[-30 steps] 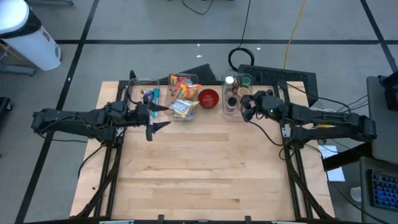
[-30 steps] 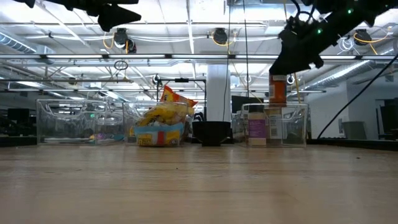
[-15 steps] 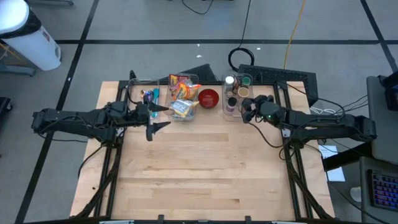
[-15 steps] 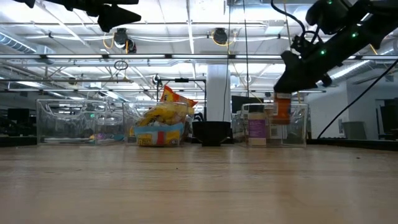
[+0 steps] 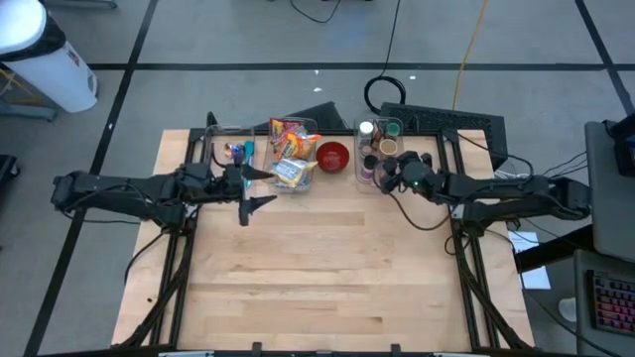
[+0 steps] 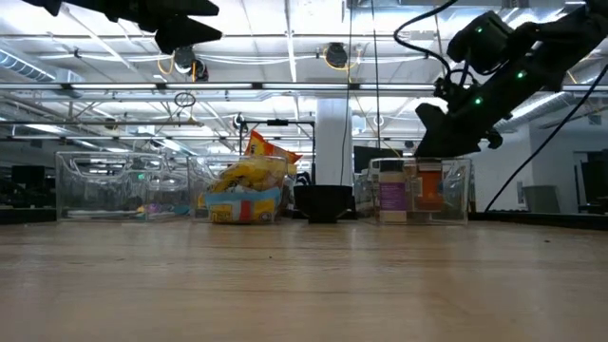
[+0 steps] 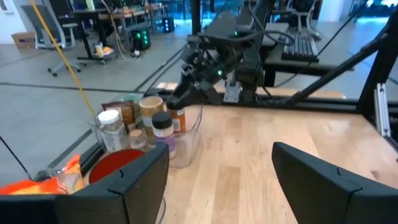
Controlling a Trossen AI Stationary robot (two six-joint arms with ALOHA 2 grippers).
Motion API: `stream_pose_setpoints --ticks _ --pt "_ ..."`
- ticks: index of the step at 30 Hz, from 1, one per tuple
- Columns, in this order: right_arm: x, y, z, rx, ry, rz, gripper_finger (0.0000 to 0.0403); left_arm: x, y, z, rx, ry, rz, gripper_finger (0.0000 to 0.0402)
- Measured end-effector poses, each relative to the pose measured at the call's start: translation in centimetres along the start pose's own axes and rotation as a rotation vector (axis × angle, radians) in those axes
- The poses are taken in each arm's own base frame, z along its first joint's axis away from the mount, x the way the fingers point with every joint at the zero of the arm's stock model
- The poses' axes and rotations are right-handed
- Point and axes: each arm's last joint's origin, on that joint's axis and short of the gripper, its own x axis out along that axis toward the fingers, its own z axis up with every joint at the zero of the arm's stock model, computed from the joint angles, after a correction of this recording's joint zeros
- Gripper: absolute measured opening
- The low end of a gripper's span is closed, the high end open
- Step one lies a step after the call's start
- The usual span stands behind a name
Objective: Pick & Place Food Item
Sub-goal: Put the orange seasoning bottle into the right transparent bin, then return to Home Position
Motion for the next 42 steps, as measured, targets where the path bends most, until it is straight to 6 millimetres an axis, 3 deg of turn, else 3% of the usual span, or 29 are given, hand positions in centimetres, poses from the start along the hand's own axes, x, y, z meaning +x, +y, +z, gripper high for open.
stream_pose_setpoints --ticks 11,22,29,34,42 --pt "1.6 -0.5 -0.5 0.033 0.076 0.019 0.0194 1.9 -0.2 -0.8 0.018 0.037 0.002 0.0283" --pt "1.7 -0.4 -0.5 0.012 0.074 0.022 0.0194 2.2 0.2 -0.8 0.02 0.026 0.023 0.0282" --pt "1.7 -0.4 -0.5 0.009 0.076 0.022 0.0284 2.1 0.2 -0.8 0.019 0.024 0.023 0.0282" --pt "1.3 -0.4 0.1 -0.016 0.045 0.039 0.0301 2.1 0.2 -0.7 0.041 0.02 0.023 0.0284" --pt "-1.9 -0.5 3.6 -0.002 -0.104 0.235 0.0287 -1.3 0.7 2.0 0.041 -0.141 0.053 0.0279"
